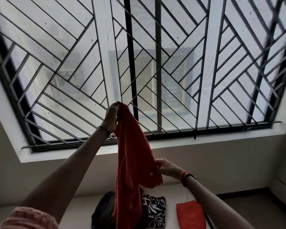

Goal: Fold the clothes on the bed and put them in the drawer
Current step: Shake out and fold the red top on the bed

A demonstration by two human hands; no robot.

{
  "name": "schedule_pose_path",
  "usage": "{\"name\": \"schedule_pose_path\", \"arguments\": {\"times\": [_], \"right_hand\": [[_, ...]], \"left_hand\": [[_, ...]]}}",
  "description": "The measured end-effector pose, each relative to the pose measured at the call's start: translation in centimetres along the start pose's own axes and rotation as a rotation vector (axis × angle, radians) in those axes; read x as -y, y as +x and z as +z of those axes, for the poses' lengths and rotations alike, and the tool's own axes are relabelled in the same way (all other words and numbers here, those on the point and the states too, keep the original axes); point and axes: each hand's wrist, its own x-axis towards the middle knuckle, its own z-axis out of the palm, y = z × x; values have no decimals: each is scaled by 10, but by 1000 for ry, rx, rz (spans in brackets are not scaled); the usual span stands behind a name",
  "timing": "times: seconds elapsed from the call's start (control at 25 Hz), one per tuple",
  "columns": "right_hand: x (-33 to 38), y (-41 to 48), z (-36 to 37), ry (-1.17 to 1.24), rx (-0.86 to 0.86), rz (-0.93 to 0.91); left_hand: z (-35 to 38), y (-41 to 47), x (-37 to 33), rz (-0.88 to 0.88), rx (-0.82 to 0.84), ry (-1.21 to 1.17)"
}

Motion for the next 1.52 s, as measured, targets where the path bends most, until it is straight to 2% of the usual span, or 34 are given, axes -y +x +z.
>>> {"name": "schedule_pose_path", "arguments": {"times": [0.12, 0.2, 0.36, 0.6, 0.72, 0.8, 1.0, 1.08, 1.2, 1.28, 1.4, 1.52], "right_hand": [[-5, 11, 14, -315, -101, -65], [-4, 18, 12, -363, -155, -74], [2, 28, 1, -37, -33, -189], [16, 44, 2, 73, -42, -165], [12, 49, -3, 89, -29, -104], [11, 48, -15, -6, -36, -83], [25, 42, -57, -62, -187, -67], [37, 39, -71, -220, -249, -97], [51, 38, -80, -627, -364, -191], [57, 40, -82, -716, -397, -235], [65, 46, -86, -610, -294, -171], [78, 42, -86, -203, -62, -34]], "left_hand": [[-7, 2, 0, 6, 39, -39], [-13, 2, 1, 11, 84, -81], [-22, 0, -5, 22, 182, -124], [-32, 5, 6, 1, 167, -126], [-39, 9, 11, 5, 117, -56], [-49, 14, 18, 5, 50, 7], [-89, 21, 54, -5, -214, 153], [-102, 22, 70, -26, -283, 202], [-109, 22, 89, -36, -338, 236], [-111, 18, 94, -21, -361, 269], [-119, 14, 109, -60, -391, 329], [-129, 5, 129, -134, -424, 359]]}}
